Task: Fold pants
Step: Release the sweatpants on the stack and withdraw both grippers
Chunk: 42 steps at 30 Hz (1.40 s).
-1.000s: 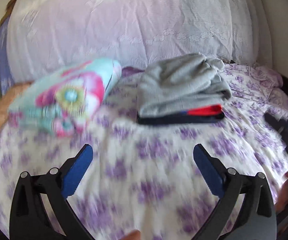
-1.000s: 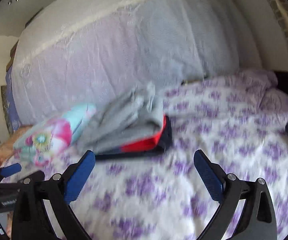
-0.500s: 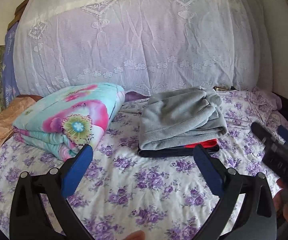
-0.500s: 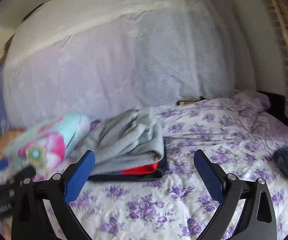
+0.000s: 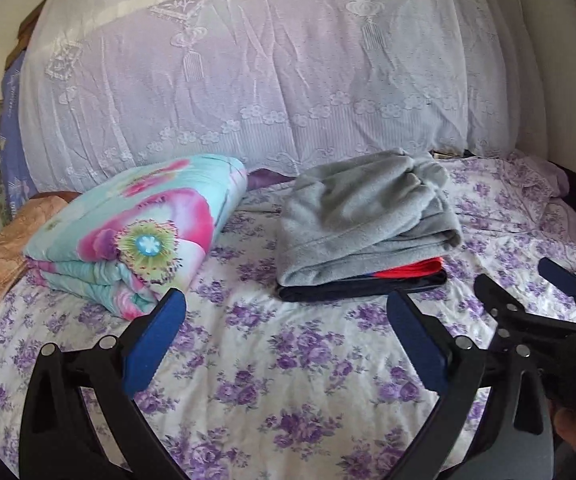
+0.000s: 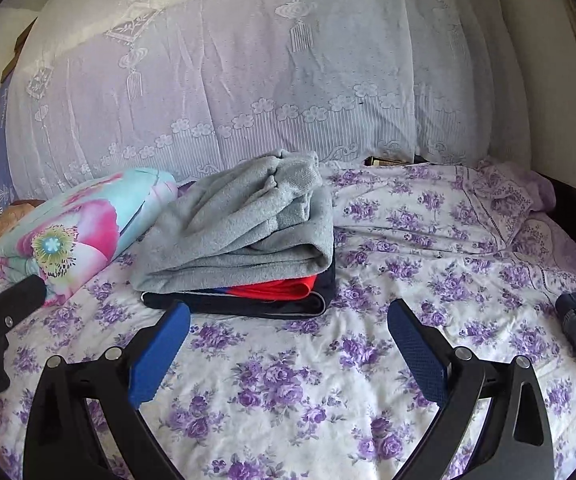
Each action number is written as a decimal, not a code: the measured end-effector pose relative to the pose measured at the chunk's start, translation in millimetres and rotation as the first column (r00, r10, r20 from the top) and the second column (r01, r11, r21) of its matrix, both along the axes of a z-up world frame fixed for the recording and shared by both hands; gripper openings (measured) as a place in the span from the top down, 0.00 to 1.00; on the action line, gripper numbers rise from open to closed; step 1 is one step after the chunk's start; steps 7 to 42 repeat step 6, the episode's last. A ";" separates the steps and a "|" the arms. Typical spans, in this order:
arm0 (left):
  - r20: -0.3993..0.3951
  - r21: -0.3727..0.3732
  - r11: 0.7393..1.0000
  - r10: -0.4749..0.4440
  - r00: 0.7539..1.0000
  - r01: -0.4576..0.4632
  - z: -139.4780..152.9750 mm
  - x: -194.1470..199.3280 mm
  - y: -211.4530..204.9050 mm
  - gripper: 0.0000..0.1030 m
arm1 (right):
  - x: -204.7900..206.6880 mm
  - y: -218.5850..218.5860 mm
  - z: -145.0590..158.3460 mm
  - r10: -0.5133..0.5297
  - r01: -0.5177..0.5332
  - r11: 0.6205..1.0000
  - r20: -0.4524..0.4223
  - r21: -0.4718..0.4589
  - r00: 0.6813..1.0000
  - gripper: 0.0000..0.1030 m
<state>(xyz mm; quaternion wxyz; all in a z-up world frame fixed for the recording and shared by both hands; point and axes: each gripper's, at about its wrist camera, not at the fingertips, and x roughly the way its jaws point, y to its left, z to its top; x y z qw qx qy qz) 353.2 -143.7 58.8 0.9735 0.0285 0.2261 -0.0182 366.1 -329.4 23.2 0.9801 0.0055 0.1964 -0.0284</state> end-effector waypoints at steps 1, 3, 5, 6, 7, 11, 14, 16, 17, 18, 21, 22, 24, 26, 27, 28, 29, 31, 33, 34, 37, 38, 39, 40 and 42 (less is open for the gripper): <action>-0.004 -0.006 1.000 -0.005 1.000 0.005 0.3 -0.6 -0.9 0.05 | -0.9 1.1 0.7 0.003 -0.003 1.000 0.002 -0.001 1.000 0.03; -0.002 0.004 1.000 -0.012 1.000 0.012 0.1 -1.9 -3.6 0.05 | -1.7 3.4 1.7 0.007 -0.007 1.000 0.002 -0.002 1.000 0.03; 0.002 0.018 1.000 -0.011 1.000 0.011 -0.2 -2.4 -5.7 0.05 | -2.4 5.2 1.8 0.010 -0.010 1.000 0.002 -0.001 1.000 0.03; 0.000 0.013 1.000 -0.012 1.000 0.012 -0.4 -2.2 -5.4 0.05 | -2.7 6.3 1.7 0.011 -0.011 1.000 0.002 -0.003 1.000 0.03; 0.000 0.013 1.000 -0.012 1.000 0.012 -0.4 -2.2 -5.4 0.05 | -2.7 6.3 1.7 0.011 -0.011 1.000 0.002 -0.003 1.000 0.03; 0.000 0.013 1.000 -0.012 1.000 0.012 -0.4 -2.2 -5.4 0.05 | -2.7 6.3 1.7 0.011 -0.011 1.000 0.002 -0.003 1.000 0.03; 0.000 0.013 1.000 -0.012 1.000 0.012 -0.4 -2.2 -5.4 0.05 | -2.7 6.3 1.7 0.011 -0.011 1.000 0.002 -0.003 1.000 0.03; 0.000 0.013 1.000 -0.012 1.000 0.012 -0.4 -2.2 -5.4 0.05 | -2.7 6.3 1.7 0.011 -0.011 1.000 0.002 -0.003 1.000 0.03; 0.000 0.013 1.000 -0.012 1.000 0.012 -0.4 -2.2 -5.4 0.05 | -2.7 6.3 1.7 0.011 -0.011 1.000 0.002 -0.003 1.000 0.03; 0.000 0.013 1.000 -0.012 1.000 0.012 -0.4 -2.2 -5.4 0.05 | -2.7 6.3 1.7 0.011 -0.011 1.000 0.002 -0.003 1.000 0.03; 0.000 0.013 1.000 -0.012 1.000 0.012 -0.4 -2.2 -5.4 0.05 | -2.7 6.3 1.7 0.011 -0.011 1.000 0.002 -0.003 1.000 0.03; 0.000 0.013 1.000 -0.012 1.000 0.012 -0.4 -2.2 -5.4 0.05 | -2.7 6.3 1.7 0.011 -0.011 1.000 0.002 -0.003 1.000 0.03; 0.000 0.013 1.000 -0.012 1.000 0.012 -0.4 -2.2 -5.4 0.05 | -2.7 6.3 1.7 0.011 -0.011 1.000 0.002 -0.003 1.000 0.03; 0.000 0.013 1.000 -0.012 1.000 0.012 -0.4 -2.2 -5.4 0.05 | -2.7 6.3 1.7 0.011 -0.011 1.000 0.002 -0.003 1.000 0.03; 0.000 0.013 1.000 -0.012 1.000 0.012 -0.4 -2.2 -5.4 0.05 | -2.7 6.3 1.7 0.011 -0.011 1.000 0.002 -0.003 1.000 0.03; 0.000 0.013 1.000 -0.012 1.000 0.012 -0.4 -2.2 -5.4 0.05 | -2.7 6.3 1.7 0.011 -0.011 1.000 0.002 -0.003 1.000 0.03; 0.000 0.013 1.000 -0.012 1.000 0.012 -0.4 -2.2 -5.4 0.05 | -2.7 6.3 1.7 0.011 -0.011 1.000 0.002 -0.003 1.000 0.03; 0.000 0.013 1.000 -0.012 1.000 0.012 -0.4 -2.2 -5.4 0.05 | -2.7 6.3 1.7 0.011 -0.011 1.000 0.002 -0.003 1.000 0.03; 0.000 0.013 1.000 -0.012 1.000 0.012 -0.4 -2.2 -5.4 0.05 | -2.7 6.3 1.7 0.011 -0.011 1.000 0.002 -0.003 1.000 0.03; 0.000 0.013 1.000 -0.012 1.000 0.012 -0.4 -2.2 -5.4 0.05 | -2.7 6.3 1.7 0.011 -0.011 1.000 0.002 -0.003 1.000 0.03; 0.000 0.013 1.000 -0.012 1.000 0.012 -0.4 -2.2 -5.4 0.05 | -2.7 6.3 1.7 0.011 -0.011 1.000 0.002 -0.003 1.000 0.03; 0.000 0.013 1.000 -0.012 1.000 0.012 -0.4 -2.2 -5.4 0.05 | -2.7 6.3 1.7 0.011 -0.011 1.000 0.002 -0.003 1.000 0.03; 0.000 0.013 1.000 -0.012 1.000 0.012 -0.4 -2.2 -5.4 0.05 | -2.7 6.3 1.7 0.011 -0.011 1.000 0.002 -0.003 1.000 0.03; 0.000 0.013 1.000 -0.012 1.000 0.012 -0.4 -2.2 -5.4 0.05 | -2.7 6.3 1.7 0.011 -0.011 1.000 0.002 -0.003 1.000 0.03; 0.000 0.013 1.000 -0.012 1.000 0.012 -0.4 -2.2 -5.4 0.05 | -2.7 6.3 1.7 0.011 -0.011 1.000 0.002 -0.003 1.000 0.03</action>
